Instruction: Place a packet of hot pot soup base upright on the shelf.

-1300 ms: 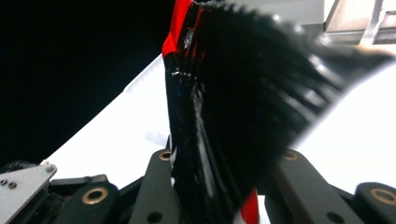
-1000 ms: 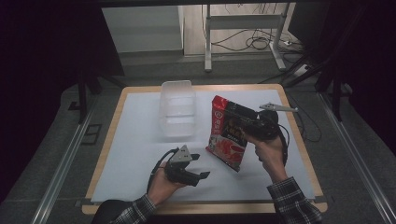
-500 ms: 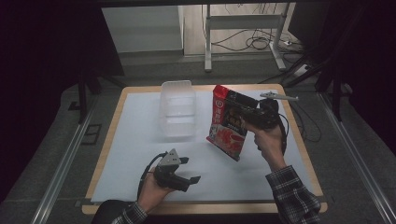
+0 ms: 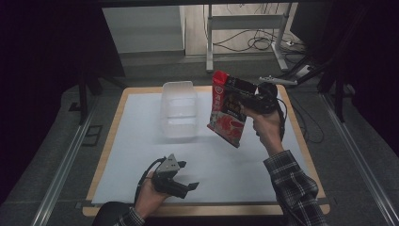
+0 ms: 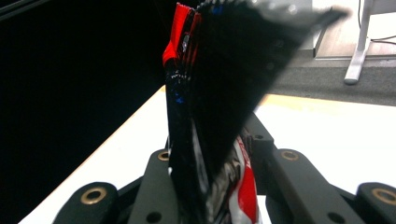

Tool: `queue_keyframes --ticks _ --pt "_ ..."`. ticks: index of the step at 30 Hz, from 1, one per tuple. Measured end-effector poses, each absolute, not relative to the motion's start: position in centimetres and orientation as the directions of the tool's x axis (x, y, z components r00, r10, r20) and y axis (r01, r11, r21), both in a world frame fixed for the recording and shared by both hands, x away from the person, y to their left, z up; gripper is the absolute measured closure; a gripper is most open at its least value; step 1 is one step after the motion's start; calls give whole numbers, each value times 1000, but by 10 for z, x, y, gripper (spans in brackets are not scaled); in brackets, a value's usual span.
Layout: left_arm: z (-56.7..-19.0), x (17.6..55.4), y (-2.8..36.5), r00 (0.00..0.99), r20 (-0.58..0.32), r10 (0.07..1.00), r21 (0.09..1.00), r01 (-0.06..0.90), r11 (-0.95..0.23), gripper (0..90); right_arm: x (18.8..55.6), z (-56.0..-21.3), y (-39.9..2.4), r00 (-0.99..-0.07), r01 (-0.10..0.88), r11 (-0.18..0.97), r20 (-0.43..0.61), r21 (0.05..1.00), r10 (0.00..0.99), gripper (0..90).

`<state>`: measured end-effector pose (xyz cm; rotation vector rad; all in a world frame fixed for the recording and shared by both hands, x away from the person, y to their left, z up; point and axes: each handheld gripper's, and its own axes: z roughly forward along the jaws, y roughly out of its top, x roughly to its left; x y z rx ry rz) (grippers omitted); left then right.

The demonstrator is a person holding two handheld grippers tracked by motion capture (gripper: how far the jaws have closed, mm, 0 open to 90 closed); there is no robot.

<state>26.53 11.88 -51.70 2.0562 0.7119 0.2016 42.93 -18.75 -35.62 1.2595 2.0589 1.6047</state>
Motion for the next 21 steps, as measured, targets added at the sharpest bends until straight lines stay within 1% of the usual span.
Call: queue_keyframes --ticks 11,21 --pt "-517 263 130 775 -105 623 822 421 -385 38 459 -343 -168 -623 443 41 275 896 732 735" --pt "-518 257 138 765 -89 638 830 411 -378 8 493 -341 -152 -621 438 11 293 899 727 735"
